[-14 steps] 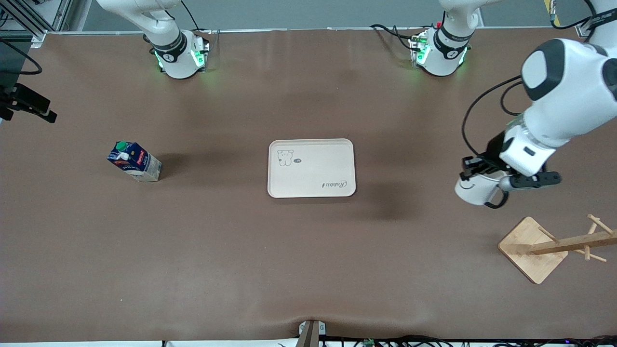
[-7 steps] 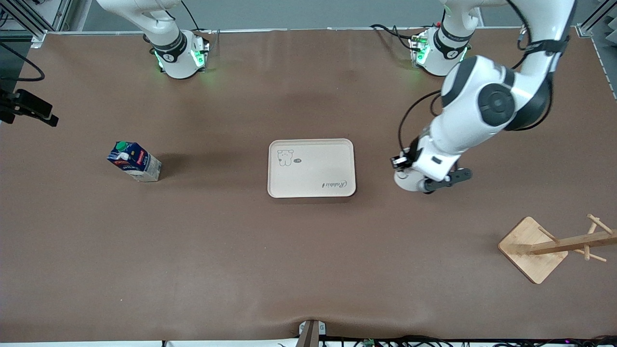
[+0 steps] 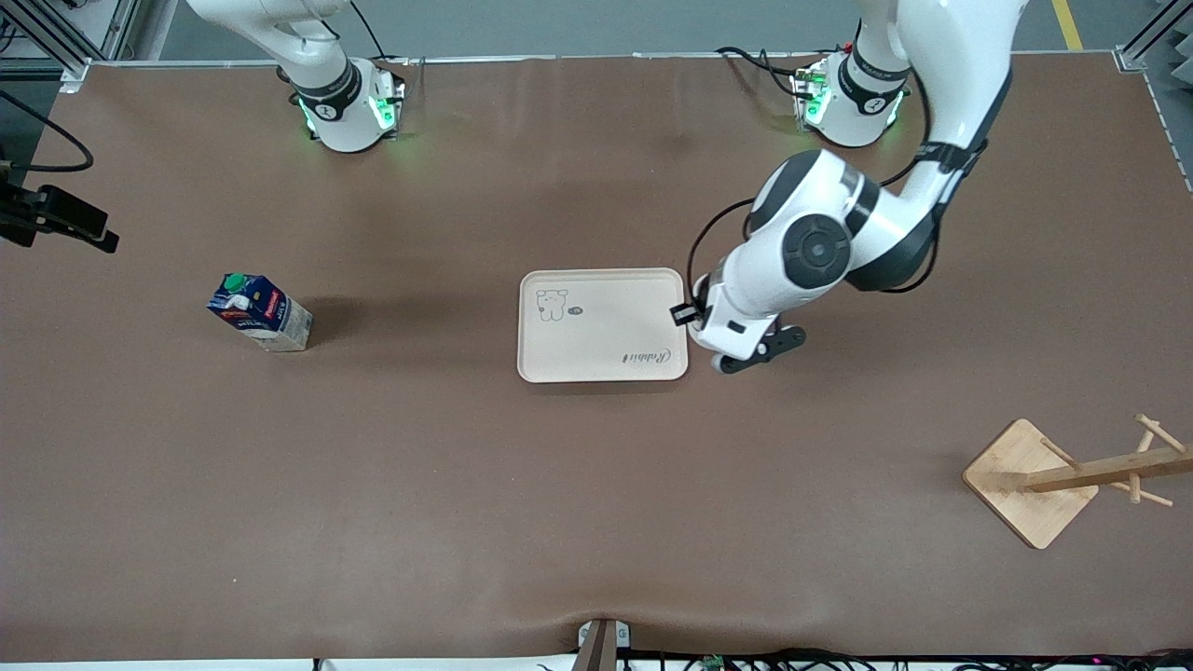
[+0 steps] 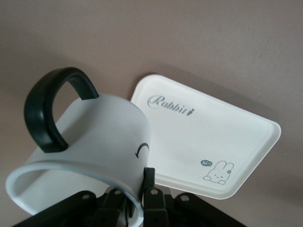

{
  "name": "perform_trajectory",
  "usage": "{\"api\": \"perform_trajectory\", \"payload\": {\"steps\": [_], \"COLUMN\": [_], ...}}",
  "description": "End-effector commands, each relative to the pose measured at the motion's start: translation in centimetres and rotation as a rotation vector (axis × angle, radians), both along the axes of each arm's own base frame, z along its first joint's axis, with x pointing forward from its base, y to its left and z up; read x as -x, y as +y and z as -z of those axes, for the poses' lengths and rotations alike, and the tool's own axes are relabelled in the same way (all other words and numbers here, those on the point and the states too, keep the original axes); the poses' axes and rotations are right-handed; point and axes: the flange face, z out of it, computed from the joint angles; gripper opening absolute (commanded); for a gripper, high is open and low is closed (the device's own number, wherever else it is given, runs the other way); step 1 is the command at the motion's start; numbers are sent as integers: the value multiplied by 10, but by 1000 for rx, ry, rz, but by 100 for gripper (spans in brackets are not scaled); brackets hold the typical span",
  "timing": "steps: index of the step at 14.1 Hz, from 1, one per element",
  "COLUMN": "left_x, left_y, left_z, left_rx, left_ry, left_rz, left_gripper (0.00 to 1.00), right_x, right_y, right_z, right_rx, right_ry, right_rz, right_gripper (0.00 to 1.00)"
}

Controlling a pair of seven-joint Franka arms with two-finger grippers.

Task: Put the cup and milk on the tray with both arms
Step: 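Carry the white mug with the left gripper over the white tray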

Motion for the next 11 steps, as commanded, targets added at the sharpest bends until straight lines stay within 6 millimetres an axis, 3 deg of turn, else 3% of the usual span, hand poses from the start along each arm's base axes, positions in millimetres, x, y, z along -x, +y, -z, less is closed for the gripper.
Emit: {"api": "perform_trajectory", "payload": {"steps": [1, 2, 3, 6, 8, 9, 11], "left_x": [-7, 0, 7, 23, 34, 34, 36], "left_y": [-19, -33, -46, -67, -85, -86, -90], "left_z": [33, 45, 56, 84, 91, 97, 109], "left_rx": [-5, -10, -18, -36, -25, -20, -17], "left_ry": [79, 106, 126, 159, 136, 128, 130], "left_rz": [-43, -48, -52, -46, -24, -29, -25], "left_gripper": [0, 0, 0, 0, 0, 0, 0], "right_x": [-6, -15, -18, -19, -20, -20, -19], "right_y": [-9, -10, -14, -25, -26, -25, -19], "right_z": [10, 29, 34, 37, 38, 38, 58], "right_rx": [12, 14, 16, 21, 11, 2, -14], "right_ry": [25, 61, 68, 70, 68, 67, 111], "right_rz": [17, 20, 17, 35, 41, 44, 50], "right_gripper": [100, 100, 100, 100, 100, 100, 100]}}
